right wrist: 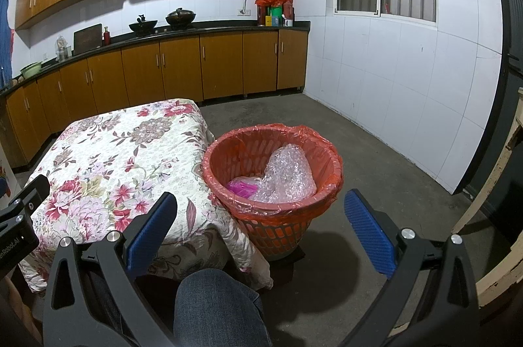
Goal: Collect trash
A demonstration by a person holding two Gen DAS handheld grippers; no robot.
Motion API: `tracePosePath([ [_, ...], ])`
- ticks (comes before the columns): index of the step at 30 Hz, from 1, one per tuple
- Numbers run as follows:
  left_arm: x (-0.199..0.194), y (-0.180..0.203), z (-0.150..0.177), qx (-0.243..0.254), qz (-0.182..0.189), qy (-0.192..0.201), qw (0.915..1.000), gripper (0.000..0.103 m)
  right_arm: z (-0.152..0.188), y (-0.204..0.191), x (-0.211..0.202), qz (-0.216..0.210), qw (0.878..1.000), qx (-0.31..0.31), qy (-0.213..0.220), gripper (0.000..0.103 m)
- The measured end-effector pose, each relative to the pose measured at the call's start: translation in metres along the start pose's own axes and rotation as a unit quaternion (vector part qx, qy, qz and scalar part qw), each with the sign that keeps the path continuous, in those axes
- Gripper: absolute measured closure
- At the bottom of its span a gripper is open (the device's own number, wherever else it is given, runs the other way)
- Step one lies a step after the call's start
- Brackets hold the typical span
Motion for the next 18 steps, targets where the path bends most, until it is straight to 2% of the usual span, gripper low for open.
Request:
tracePosePath([
  [18,0.0010,0.0017,0.0004,0.000,0.000,-0.001,1.0000,0.004,0.0003,0.0005,0.0002,0.000,1.000,0.000,-0.001,0.002],
])
Point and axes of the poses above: each gripper's, at about its wrist camera, not at the fingertips, and x roughly the way its jaws point, y to its right, z to its underside, the point moved 9 cm from there along x, roughly the way its jaws point, and after that the axes turned 8 degrees about z, right-handed, at the moved point
